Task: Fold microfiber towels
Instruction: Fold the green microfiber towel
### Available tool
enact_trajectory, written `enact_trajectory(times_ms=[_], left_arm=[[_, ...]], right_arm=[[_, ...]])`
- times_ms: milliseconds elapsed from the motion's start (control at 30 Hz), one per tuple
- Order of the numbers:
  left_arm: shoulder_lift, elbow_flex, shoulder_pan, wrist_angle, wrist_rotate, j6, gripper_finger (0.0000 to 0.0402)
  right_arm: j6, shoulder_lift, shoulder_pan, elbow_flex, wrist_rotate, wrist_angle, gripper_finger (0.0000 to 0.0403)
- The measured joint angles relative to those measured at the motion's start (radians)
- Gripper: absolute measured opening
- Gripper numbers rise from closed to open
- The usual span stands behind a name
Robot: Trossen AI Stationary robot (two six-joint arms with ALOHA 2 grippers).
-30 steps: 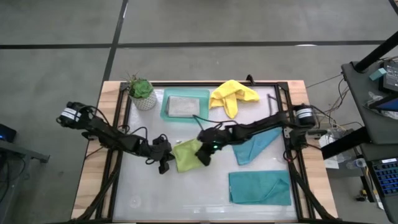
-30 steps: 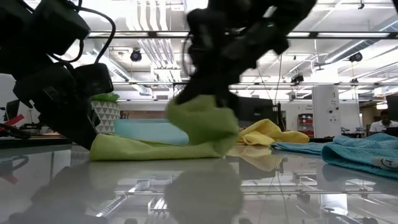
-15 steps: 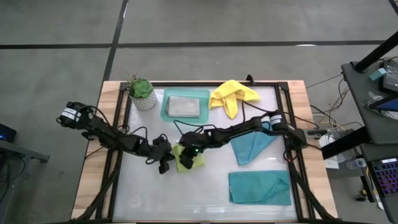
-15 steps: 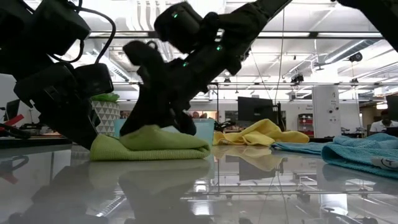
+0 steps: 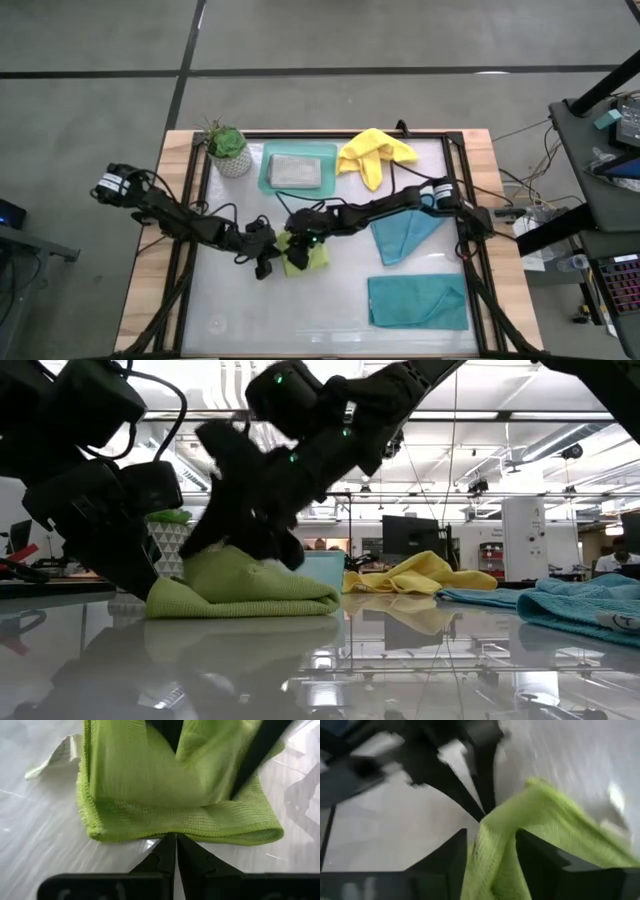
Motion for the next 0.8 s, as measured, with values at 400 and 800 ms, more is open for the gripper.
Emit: enact_trajectory(times_ms=[400, 800], left_arm=[[-0.105, 0.0, 0.0, -0.044, 0.003, 0.007, 0.0003], [-0.079, -0.003, 0.0, -0.029, -0.032, 0.006, 0.0003]], right_arm=[[-0.155, -0.055, 0.0, 0.0, -0.011, -0.077, 0.0215], [-0.472, -0.216, -0.004, -0.028, 0.234, -0.408, 0.0145]])
